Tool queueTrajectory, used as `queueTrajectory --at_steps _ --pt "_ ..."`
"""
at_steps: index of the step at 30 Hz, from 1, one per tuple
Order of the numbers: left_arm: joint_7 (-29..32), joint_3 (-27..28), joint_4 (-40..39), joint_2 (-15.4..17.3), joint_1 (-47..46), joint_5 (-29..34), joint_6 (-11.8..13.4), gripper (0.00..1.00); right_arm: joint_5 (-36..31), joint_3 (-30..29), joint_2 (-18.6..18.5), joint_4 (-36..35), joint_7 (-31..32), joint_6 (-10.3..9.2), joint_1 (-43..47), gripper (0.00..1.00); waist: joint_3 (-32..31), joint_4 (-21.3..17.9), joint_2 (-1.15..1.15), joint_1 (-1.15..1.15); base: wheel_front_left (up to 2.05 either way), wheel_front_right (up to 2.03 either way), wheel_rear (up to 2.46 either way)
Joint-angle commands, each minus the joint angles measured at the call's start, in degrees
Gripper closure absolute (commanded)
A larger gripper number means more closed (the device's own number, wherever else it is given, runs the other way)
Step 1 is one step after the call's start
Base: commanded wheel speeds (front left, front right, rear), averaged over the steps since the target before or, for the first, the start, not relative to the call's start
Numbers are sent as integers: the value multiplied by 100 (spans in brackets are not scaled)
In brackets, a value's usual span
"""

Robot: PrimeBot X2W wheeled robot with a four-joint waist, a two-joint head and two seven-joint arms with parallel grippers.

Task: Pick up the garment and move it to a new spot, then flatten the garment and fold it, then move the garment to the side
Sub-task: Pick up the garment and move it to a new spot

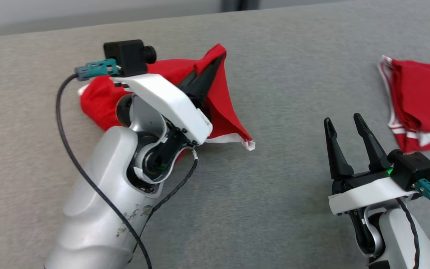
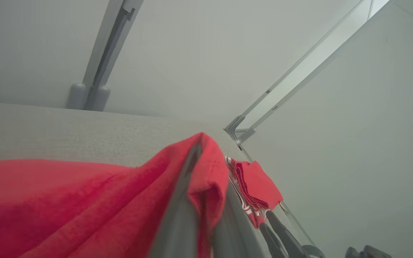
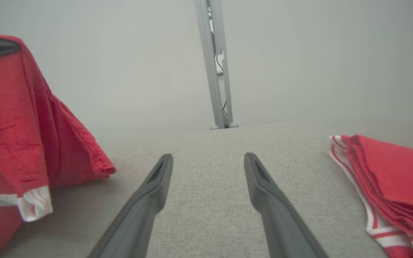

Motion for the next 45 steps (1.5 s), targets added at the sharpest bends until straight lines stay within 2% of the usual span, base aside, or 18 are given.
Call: queueTrajectory --at_steps 1,5,6,7,8,14,20,21,22,26,27,30,37,41,45 --pt "-56 -37 54 31 -93 -64 39 100 48 -14 -19 25 -43 -3 -32 0 131 -333 0 0 0 0 0" --pt "-289 -556 335 -1 -181 -186 143 99 127 -2 -20 77 -78 -3 -73 0 176 -603 0 0 0 0 0" --pt "-334 -712 436 5 -183 -193 155 62 148 7 -20 84 -80 -2 -71 0 177 -646 0 0 0 0 0" --pt "-341 -881 544 12 -185 -141 171 16 159 19 -17 95 -75 -2 -69 0 179 -680 0 0 0 0 0" --pt "-322 -1054 653 10 -192 -81 138 0 161 20 -17 81 -77 -3 -69 0 183 -696 0 0 0 0 0" --pt "-639 -1544 964 9 -168 -98 -14 0 152 -47 -17 15 -76 -2 12 0 100 -595 0 0 0 0 0" --pt "-1281 -1493 1035 60 -306 49 -102 0 29 -59 -22 8 -77 -2 85 0 -116 -227 0 0 0 0 0" --pt "-1416 -1454 1051 125 -319 127 -92 0 8 -63 -20 16 -78 -2 94 0 -155 -154 0 0 0 0 0" --pt "-1717 -1402 1103 328 -332 360 -67 0 -50 -72 -23 30 -78 -2 106 0 -238 4 0 0 0 0 0" --pt "-2169 -1249 1177 588 -198 553 -21 0 -176 -86 -24 56 -78 -3 138 0 -369 244 0 0 0 0 0" --pt "-2473 -1145 1241 803 -53 667 18 0 -242 -122 -33 63 -78 -2 184 0 -466 407 0 0 0 0 0" --pt "-2867 -958 1341 1123 233 779 96 0 -310 -164 -71 54 -61 -2 247 0 -599 635 0 0 0 0 0" --pt "-3175 -556 1341 1425 1036 822 85 0 -354 -206 -158 -30 89 -3 424 0 -818 998 0 0 0 0 0" --pt "-3212 -171 1135 1405 1552 1061 66 0 -346 -267 -183 -98 136 -2 577 0 -957 1145 0 0 0 0 0" --pt "-3212 397 754 1128 2141 1424 -82 0 -313 -313 -165 -163 187 -2 700 0 -1039 1215 0 0 0 0 0"
